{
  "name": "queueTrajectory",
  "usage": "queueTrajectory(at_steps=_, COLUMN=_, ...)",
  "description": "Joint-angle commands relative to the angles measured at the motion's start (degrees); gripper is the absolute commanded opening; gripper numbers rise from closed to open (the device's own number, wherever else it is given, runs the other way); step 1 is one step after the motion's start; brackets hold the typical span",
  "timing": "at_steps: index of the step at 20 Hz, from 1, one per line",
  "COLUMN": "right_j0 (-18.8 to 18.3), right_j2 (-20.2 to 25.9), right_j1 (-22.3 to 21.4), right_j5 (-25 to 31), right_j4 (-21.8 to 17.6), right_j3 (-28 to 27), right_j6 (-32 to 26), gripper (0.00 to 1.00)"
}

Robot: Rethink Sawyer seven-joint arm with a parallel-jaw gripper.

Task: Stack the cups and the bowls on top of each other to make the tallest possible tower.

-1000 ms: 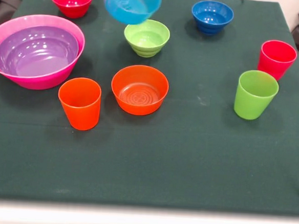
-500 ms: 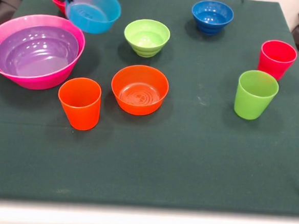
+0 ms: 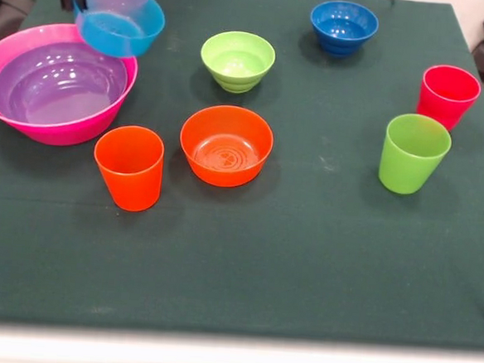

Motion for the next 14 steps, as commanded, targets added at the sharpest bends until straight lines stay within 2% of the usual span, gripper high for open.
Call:
queueTrajectory(at_steps=1, right_j0=0.2, right_j2=5.6, right_j1=3.8, right_j5=3.7, right_j4=-5.4, right_j3=-4.0, right_j6=-20.9, gripper=0.0)
queueTrajectory(at_steps=14, right_j0=-0.9, right_j2=7.8, right_j1=7.6, right_j5=5.1, right_j4=-7.7, right_j3=-9.3, right_j6=-26.2, gripper=0.0)
